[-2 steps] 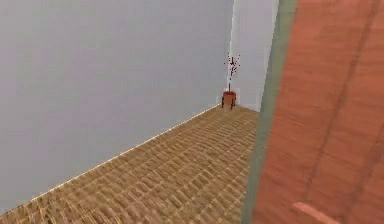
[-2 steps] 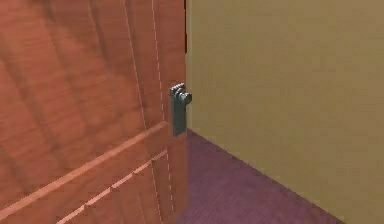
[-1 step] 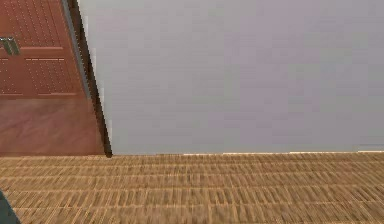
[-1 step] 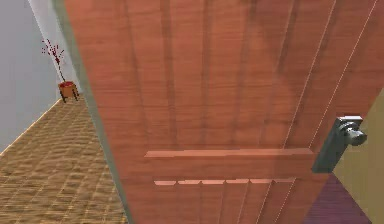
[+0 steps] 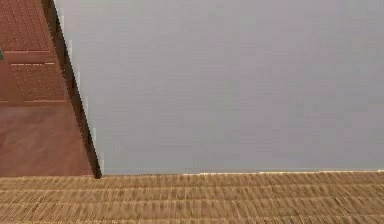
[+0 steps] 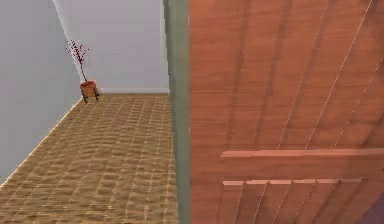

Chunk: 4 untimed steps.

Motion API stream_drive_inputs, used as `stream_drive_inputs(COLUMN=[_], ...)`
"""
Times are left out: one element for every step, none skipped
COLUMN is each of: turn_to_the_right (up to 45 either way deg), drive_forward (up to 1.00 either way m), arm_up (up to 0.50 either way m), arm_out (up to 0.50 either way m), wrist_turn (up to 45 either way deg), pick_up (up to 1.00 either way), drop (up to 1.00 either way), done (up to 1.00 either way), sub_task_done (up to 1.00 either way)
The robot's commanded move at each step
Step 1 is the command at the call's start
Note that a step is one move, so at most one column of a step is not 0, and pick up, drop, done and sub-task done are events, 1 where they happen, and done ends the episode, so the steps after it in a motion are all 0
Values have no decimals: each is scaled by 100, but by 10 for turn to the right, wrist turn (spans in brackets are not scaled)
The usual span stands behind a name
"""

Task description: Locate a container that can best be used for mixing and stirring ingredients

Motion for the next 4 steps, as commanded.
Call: stream_drive_inputs(turn_to_the_right=[-450,-60,-30,450], drive_forward=[0,0,0,0], arm_up=[0,0,0,0], arm_out=[0,0,0,0], wrist_turn=[0,0,0,0], pick_up=[0,0,0,0], drop=[0,0,0,0], done=[0,0,0,0], sub_task_done=[0,0,0,0])
